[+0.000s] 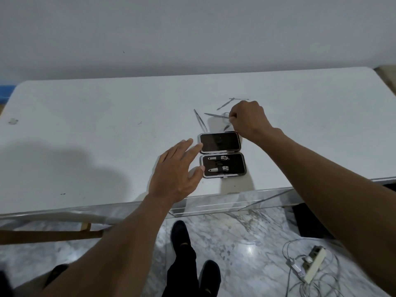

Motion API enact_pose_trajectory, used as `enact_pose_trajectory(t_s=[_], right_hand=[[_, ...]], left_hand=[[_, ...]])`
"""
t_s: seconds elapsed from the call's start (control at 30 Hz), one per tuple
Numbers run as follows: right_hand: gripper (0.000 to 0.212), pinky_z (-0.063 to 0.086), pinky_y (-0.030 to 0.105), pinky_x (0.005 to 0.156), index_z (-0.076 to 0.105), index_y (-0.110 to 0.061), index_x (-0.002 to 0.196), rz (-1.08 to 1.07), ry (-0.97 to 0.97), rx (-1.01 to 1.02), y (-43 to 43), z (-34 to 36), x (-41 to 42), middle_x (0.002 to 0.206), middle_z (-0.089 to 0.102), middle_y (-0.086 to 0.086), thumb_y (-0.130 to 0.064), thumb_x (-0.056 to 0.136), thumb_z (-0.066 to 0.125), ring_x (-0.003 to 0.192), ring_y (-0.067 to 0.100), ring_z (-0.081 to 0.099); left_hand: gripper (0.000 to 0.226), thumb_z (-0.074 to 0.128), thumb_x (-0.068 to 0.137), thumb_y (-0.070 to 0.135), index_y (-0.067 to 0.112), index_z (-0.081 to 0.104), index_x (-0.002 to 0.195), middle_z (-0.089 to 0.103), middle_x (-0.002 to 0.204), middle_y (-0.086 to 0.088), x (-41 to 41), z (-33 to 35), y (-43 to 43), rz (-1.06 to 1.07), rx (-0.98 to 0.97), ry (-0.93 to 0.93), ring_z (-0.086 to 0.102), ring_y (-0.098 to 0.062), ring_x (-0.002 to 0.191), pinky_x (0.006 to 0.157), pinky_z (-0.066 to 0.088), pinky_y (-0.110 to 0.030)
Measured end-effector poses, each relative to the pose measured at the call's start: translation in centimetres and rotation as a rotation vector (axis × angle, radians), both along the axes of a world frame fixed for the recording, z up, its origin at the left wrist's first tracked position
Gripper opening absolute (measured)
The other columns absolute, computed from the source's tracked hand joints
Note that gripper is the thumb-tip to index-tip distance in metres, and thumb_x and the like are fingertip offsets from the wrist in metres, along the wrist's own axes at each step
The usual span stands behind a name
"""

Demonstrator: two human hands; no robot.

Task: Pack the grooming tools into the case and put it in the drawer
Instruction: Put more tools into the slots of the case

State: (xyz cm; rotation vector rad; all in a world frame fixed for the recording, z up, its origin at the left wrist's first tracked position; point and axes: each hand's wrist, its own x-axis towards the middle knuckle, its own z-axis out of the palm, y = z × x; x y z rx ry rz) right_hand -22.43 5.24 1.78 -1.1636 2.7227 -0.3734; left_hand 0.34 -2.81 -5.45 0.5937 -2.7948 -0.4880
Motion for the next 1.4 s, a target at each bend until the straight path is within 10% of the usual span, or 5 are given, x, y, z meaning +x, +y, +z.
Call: enact_pose_trajectory(t_s=[0.73, 1.03, 1.27, 1.4], right_hand=[[0.015, 0.052, 0.036, 0.073, 0.064, 0.0, 0.094, 0.14, 0.021, 0.267, -4.5, 0.7, -2.5, 0.081, 0.052, 0.015, -0.002, 0.079, 0.062, 0.073, 0.033, 0.052], [0.037, 0.036, 0.03, 0.061, 0.028, -0.011, 0.055, 0.175, 0.075, 0.247, -3.7, 0.1, -1.7, 0.057, 0.034, 0.006, 0.0, 0.076, 0.056, 0.065, 0.031, 0.045], [0.002, 0.038, 0.033, 0.065, 0.058, 0.0, 0.079, 0.137, 0.057, 0.191, -3.4, -0.5, -1.8, 0.079, 0.057, 0.021, -0.002, 0.079, 0.057, 0.072, 0.035, 0.051], [0.015, 0.039, 0.032, 0.068, 0.063, 0.001, 0.095, 0.114, 0.056, 0.196, -3.5, -0.9, -1.9, 0.094, 0.064, 0.024, -0.005, 0.081, 0.059, 0.087, 0.039, 0.06]], left_hand=[[0.058, 0.046, 0.088, 0.046, 0.03, 0.042, 0.144, 0.04, 0.151, 0.005, -0.1, 0.7, 0.3, 0.024, -0.015, -0.028, 0.033, -0.013, 0.141, 0.109, 0.031, -0.034], [0.059, 0.045, 0.088, 0.049, 0.033, 0.04, 0.145, 0.039, 0.152, 0.007, -0.1, 0.5, 0.2, 0.022, -0.013, -0.024, 0.031, -0.011, 0.141, 0.109, 0.027, -0.032], [0.059, 0.044, 0.09, 0.051, 0.031, 0.038, 0.146, 0.037, 0.153, 0.005, 0.0, 0.1, -0.2, -0.01, -0.003, -0.026, 0.03, -0.013, 0.142, 0.111, 0.028, -0.035], [0.06, 0.04, 0.091, 0.053, 0.031, 0.037, 0.147, 0.036, 0.154, 0.004, -0.1, 0.1, -0.4, -0.028, 0.0, -0.047, 0.029, -0.015, 0.143, 0.112, 0.026, -0.034]])
